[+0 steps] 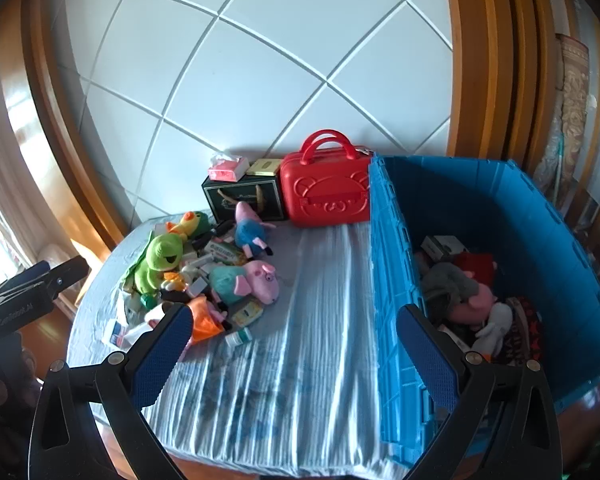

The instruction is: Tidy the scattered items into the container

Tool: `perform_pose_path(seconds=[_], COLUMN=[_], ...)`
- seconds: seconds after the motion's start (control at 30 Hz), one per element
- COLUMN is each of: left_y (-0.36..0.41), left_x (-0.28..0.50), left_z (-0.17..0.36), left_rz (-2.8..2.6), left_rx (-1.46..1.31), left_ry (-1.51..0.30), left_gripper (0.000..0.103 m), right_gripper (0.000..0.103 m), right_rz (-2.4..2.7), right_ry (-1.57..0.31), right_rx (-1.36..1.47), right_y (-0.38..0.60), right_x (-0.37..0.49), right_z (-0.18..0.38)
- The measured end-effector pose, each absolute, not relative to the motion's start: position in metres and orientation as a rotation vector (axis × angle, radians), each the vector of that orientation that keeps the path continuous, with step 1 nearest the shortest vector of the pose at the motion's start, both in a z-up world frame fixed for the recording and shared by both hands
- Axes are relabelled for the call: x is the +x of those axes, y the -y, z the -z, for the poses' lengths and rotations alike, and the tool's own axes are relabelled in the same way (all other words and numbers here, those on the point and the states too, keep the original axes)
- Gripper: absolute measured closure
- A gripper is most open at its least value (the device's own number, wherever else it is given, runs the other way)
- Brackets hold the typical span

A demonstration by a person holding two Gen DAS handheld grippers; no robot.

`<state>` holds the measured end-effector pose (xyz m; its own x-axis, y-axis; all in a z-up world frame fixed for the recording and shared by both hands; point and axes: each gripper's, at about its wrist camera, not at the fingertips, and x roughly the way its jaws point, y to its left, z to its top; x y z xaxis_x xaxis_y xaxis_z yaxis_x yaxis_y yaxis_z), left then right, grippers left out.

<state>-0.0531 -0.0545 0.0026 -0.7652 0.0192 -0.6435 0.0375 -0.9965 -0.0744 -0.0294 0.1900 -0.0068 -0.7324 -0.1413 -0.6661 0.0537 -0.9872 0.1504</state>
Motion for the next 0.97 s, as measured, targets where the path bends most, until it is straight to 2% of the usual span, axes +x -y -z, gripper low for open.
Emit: perform_pose_path(seconds=[0.97], left_y=[0.011], left_x=[-0.060], left_z=[-0.001], left_rz=[2.929], left_rx=[1.100], left_ry=[-0.146], left_gripper=[0.000], right_gripper=[0.000], right_rz=[2.787], right_ry=[0.186], right_rx=[1.110], right_y=[-0.223], right_x=[-0.033], right_z=[0.011])
